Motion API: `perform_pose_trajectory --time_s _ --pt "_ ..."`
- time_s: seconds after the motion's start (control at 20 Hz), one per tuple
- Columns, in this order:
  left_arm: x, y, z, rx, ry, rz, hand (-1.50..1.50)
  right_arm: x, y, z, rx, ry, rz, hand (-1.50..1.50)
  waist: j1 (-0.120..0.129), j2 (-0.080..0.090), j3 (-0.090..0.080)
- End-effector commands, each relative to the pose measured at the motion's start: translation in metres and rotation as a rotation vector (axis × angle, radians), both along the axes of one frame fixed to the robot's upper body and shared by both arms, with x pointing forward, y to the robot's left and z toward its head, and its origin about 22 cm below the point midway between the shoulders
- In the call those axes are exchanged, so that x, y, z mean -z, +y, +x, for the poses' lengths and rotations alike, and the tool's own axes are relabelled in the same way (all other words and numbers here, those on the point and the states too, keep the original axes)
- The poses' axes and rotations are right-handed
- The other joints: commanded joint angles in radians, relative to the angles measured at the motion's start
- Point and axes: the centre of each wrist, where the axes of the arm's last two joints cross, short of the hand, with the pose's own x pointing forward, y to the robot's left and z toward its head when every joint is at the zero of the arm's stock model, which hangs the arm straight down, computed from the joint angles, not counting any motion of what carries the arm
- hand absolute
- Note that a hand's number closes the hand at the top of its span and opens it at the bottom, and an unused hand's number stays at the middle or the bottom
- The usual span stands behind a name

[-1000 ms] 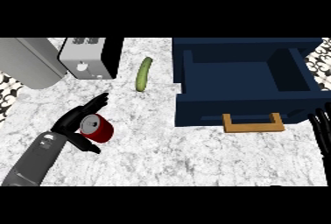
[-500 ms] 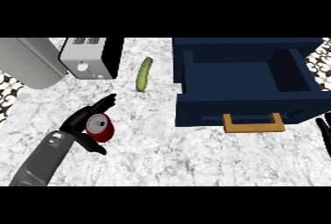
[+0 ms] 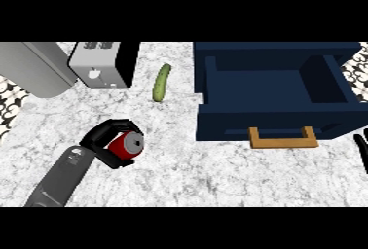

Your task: Pick up the can, place it into the drawer and close the drawer

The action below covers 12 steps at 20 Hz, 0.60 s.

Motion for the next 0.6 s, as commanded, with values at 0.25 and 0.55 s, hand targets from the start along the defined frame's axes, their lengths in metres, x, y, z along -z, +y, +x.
perform_pose_trajectory --time_s 0.25,0.55 --pt "-0.019 -0.007 0.01 0.011 0.001 -0.177 1.5 -0.004 0.004 -0.001 0.022 -0.005 0.014 -1.5 0.021 -0.007 0.001" --pt "0.006 0.028 -0.017 -0.791 -0.062 -0.18 1.5 -0.001 -0.002 -0.014 0.054 0.0 0.005 -1.5 0.036 -0.01 0.002"
